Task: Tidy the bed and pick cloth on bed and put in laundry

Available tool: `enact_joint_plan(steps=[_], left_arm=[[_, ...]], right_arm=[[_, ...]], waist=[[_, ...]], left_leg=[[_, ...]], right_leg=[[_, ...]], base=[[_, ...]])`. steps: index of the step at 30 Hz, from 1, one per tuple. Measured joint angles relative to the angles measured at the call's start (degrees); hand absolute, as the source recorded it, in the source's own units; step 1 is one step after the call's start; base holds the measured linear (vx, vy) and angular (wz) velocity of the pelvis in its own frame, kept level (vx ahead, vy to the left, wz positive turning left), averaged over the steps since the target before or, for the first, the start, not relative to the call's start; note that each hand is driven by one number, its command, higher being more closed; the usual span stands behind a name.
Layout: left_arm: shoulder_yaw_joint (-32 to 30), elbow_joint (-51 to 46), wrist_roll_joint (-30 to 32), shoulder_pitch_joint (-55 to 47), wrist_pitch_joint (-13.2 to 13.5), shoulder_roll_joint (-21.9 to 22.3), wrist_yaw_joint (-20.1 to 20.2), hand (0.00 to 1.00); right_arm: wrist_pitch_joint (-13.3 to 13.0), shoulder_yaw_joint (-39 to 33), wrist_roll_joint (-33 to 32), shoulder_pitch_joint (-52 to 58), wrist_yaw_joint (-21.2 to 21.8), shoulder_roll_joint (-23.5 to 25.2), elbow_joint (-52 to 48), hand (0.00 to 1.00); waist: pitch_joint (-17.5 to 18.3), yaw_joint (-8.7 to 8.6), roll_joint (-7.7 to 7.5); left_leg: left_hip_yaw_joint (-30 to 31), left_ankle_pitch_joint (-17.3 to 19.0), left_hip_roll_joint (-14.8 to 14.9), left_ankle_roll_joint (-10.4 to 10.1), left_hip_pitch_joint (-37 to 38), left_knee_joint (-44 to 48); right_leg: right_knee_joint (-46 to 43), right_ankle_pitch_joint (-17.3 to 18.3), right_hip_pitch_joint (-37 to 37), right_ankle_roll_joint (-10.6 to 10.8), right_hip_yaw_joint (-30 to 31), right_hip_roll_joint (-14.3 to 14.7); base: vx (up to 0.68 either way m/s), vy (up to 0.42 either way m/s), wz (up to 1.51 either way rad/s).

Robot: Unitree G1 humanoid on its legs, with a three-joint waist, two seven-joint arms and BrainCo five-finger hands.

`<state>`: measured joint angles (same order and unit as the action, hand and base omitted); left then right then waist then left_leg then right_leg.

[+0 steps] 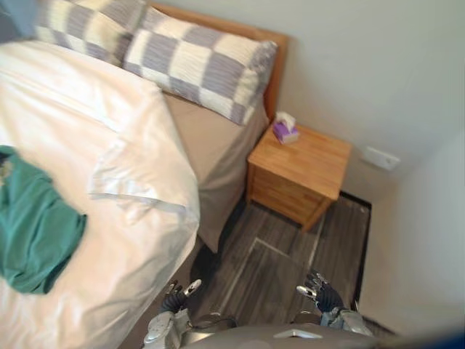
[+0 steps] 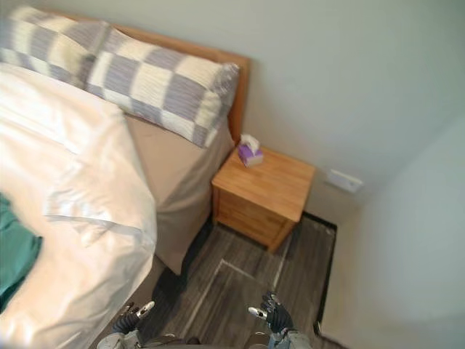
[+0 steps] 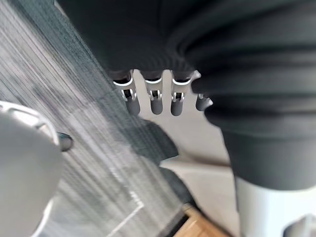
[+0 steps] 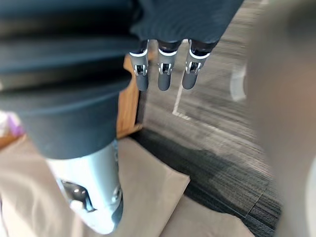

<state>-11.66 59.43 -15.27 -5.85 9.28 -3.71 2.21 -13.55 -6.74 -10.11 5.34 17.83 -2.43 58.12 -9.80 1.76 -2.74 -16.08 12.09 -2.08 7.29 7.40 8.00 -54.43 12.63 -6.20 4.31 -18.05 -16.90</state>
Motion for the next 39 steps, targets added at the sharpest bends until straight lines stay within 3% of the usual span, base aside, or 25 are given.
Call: enact_joint_plan(steps=[2, 4, 5, 6, 7, 8, 10, 13, 16, 18, 20, 21, 22, 23, 25, 26, 28, 30, 34, 36, 37, 39], left_arm=[[0.0, 0.1, -1.1, 0.0, 0.1, 0.7, 0.1, 0.0], [-0.2, -0.2, -2.1, 0.2, 0.6, 1.1, 0.0, 0.0], [-0.2, -0.2, -2.1, 0.2, 0.8, 1.2, 0.0, 0.0], [-0.6, -0.4, -2.0, 0.2, 1.3, 1.0, 0.1, 0.0], [-2.0, 0.3, -1.5, 0.4, 1.2, 1.3, -0.1, 0.0], [-2.5, 0.0, -1.5, 0.0, 1.2, 2.1, -0.1, 0.0], [-5.4, -1.2, -1.0, -1.4, 1.4, 4.8, -0.2, 0.0], [-7.7, -1.7, -0.8, -1.7, 1.5, 5.6, -0.3, 0.0], [-9.9, -3.5, 0.1, -2.3, 1.7, 5.6, -0.8, 0.0], [-9.9, -4.5, -0.2, -2.6, 1.7, 5.6, -0.8, 0.0], [-9.7, -4.7, -1.6, -2.2, 1.8, 5.4, -0.8, 0.0], [-9.4, -4.7, -1.8, -2.3, 2.2, 5.5, -0.8, 0.0], [-8.5, -4.6, -2.2, -2.3, 2.6, 6.1, -0.8, 0.0], [-8.3, -4.6, -2.2, -2.4, 2.9, 6.3, -0.8, 0.0], [-6.7, -3.7, -2.3, -2.7, 4.6, 6.9, -0.9, 0.0], [-6.6, -3.5, -2.6, -2.4, 5.0, 6.8, -0.9, 0.0], [-6.4, -3.9, -3.2, -2.3, 5.5, 5.0, -0.9, 0.0], [-6.4, -4.1, -3.2, -2.2, 5.6, 4.5, -0.9, 0.0], [-4.5, -3.6, -1.8, -2.1, 4.6, 3.8, -1.0, 0.0], [-1.9, -3.1, -0.9, -2.1, 3.8, 2.8, -0.8, 0.0], [-0.7, -2.2, -0.8, -2.1, 3.3, 2.4, -0.8, 0.0], [1.4, -2.0, 0.9, -1.6, 2.4, 0.8, -0.4, 0.0]], right_arm=[[-0.5, 0.3, -0.6, 0.0, 0.0, -0.3, -0.5, 0.0], [-0.7, 0.5, -2.1, 0.3, 0.0, -0.3, -0.9, 0.0], [-0.7, 0.7, -2.2, 0.3, 0.0, -0.2, -0.8, 0.0], [-0.7, 2.2, -2.2, 0.4, 0.0, 0.4, -0.8, 0.0], [-1.0, 3.2, -1.9, 0.1, 0.3, -0.5, -0.8, 0.0], [-1.1, 3.8, -2.0, 0.1, 0.1, -1.2, -0.8, 0.0], [-1.8, 9.2, -2.1, -1.3, -0.1, -2.9, -0.7, 0.0], [-2.0, 18.1, -2.3, -5.1, 0.4, -1.0, -0.3, 0.0], [-1.6, 20.9, -3.4, -8.0, 1.4, 2.4, 0.3, 0.0], [-0.5, 20.8, -4.0, -8.8, 1.4, 3.4, 0.3, 0.0], [1.6, 20.8, -5.4, -8.8, -0.2, 3.5, 0.1, 0.0], [2.2, 20.7, -5.8, -8.3, -0.7, 3.2, 0.2, 0.0], [3.2, 20.7, -6.6, -7.5, -1.4, 2.1, 0.2, 0.0], [3.6, 20.7, -6.6, -7.2, -1.7, 1.5, 0.4, 0.0], [4.1, 20.3, -6.4, -6.5, -2.2, -0.1, 1.1, 0.0], [4.3, 20.1, -6.4, -6.8, -2.3, 0.1, 2.1, 0.0], [4.4, 19.4, -5.2, -6.5, -2.1, 1.1, 2.7, 0.0], [4.4, 18.2, -4.8, -6.5, -2.1, 1.7, 2.9, 0.0], [4.2, 15.0, -4.8, -6.5, -2.4, 1.7, 3.2, 0.0], [4.3, 13.2, -4.9, -6.5, -3.2, 1.7, 3.9, 0.0], [4.3, 11.9, -5.0, -6.3, -3.7, 1.4, 4.1, 0.0], [4.4, 10.0, -5.1, -6.3, -4.7, 1.6, 4.8, 0.0]], waist=[[0.0, -0.86, 0.91], [0.0, -0.85, 1.18], [0.0, -0.82, 1.1], [0.3, -0.7, -0.08], [0.1, -0.68, 0.29], [0.3, -0.34, 0.63], [1.1, 0.51, 3.22], [1.4, 1.11, 3.5], [2.4, 2.46, 1.38], [2.5, 2.32, 1.07], [1.4, 1.87, 0.49], [1.2, 1.93, 1.01], [0.9, 1.93, 2.53], [0.8, 1.79, 3.06], [1.0, 1.5, 4.81], [0.9, 1.72, 4.38], [0.4, 2.2, 1.4], [0.9, 2.25, -0.11], [1.2, 1.64, -0.05], [1.7, 0.89, -0.17], [2.1, 0.64, 0.02], [1.7, -0.64, -0.77]], left_leg=[[5.7, 0.1, 1.2, -0.7, 0.2, 0.0], [13.4, 0.4, 2.3, -2.7, -0.3, 0.2], [15.3, 0.6, 2.3, -3.1, -0.6, 0.2], [18.7, 1.3, 1.4, -4.5, -1.5, 0.9], [20.3, 1.7, 1.5, -6.3, -2.0, 2.4], [19.4, 1.2, 2.1, -6.9, -2.1, 2.4], [20.2, 0.5, 4.6, -8.4, -1.3, 0.8], [20.7, -1.5, 6.8, -10.2, 1.0, -1.6], [17.5, -4.3, 7.1, -10.6, 0.2, -0.5], [14.3, -4.4, 6.4, -10.8, -3.4, 4.8], [6.3, -3.4, 7.0, -11.7, -10.5, 17.7], [2.6, -2.4, 8.7, -11.8, -11.7, 20.2], [-2.9, -1.1, 11.7, -12.1, -12.9, 21.8], [-4.7, -1.1, 12.4, -12.0, -13.1, 20.7], [-6.8, -4.9, 12.9, -10.7, -12.6, 9.4], [-7.0, -5.3, 11.7, -10.0, -11.8, 7.6], [-8.0, -7.4, 8.4, -9.0, -10.3, 2.3], [-8.5, -8.0, 6.8, -8.5, -9.3, 0.7], [-7.9, -8.0, 3.2, -7.4, -7.3, -2.4], [-6.4, -9.9, 0.7, -6.8, -5.9, -7.1], [-5.1, -12.9, -0.8, -6.4, -3.7, -13.0], [-2.2, -13.5, -1.7, -6.2, -3.5, -14.0]], right_leg=[[10.6, 1.0, -2.0, 0.0, 1.1, 2.1], [27.3, 0.2, -2.5, 0.4, 9.1, 6.9], [31.1, -0.7, -2.3, 0.4, 11.5, 7.9], [40.0, -2.6, -1.0, 0.6, 17.0, 9.0], [40.8, -5.6, 0.7, 0.3, 16.5, 9.2], [40.1, -5.6, 0.9, 0.5, 15.5, 9.4], [36.6, -4.3, 1.0, -0.7, 13.6, 10.8], [36.4, -3.2, 4.1, -2.6, 11.2, 12.1], [37.5, -2.1, 6.1, -3.3, 8.9, 11.3], [39.8, -2.0, 7.7, -3.1, 6.5, 9.8], [43.9, -2.0, 11.5, -3.1, 2.6, 7.6], [44.8, -2.0, 12.5, -3.1, 1.7, 7.7], [45.9, -1.8, 14.5, -3.0, 0.1, 7.7], [46.4, -1.7, 14.9, -2.8, -0.4, 7.5], [46.3, -0.9, 14.6, -0.6, -0.8, 7.5], [46.5, -0.9, 14.7, 0.1, -0.4, 6.8], [47.8, -1.8, 14.7, 1.2, -0.2, 5.1], [48.0, -2.2, 14.7, 1.9, -0.2, 3.9], [47.3, -0.3, 15.0, 3.3, -0.9, 1.1], [47.1, 0.8, 15.2, 4.0, -2.0, 0.1], [47.2, 0.9, 15.4, 4.1, -2.9, -0.2], [47.1, 0.5, 17.1, 4.6, -4.4, -0.3]], base=[[0.23, -0.229, 1.63], [0.24, -0.289, 1.65], [0.27, -0.4, 1.63], [0.32, -0.474, 1.62], [0.33, -0.456, 1.47], [0.28, -0.304, 1.2], [0.28, -0.235, 0.74], [0.2, -0.184, 0.68], [0.14, -0.121, 0.58], [0.06, -0.067, 0.68], [0.01, -0.031, 0.77], [0.03, -0.008, 0.72], [0.04, 0.012, 0.5], [0.04, 0.078, 0.51], [0.01, 0.182, 0.3], [0.04, 0.22, 0.16], [0.08, 0.186, 0.08], [0.08, 0.125, -0.05], [0.07, 0.109, 0.09], [0.1, 0.074, 0.39], [0.11, 0.026, 0.52], [0.14, -0.031, 0.77]])
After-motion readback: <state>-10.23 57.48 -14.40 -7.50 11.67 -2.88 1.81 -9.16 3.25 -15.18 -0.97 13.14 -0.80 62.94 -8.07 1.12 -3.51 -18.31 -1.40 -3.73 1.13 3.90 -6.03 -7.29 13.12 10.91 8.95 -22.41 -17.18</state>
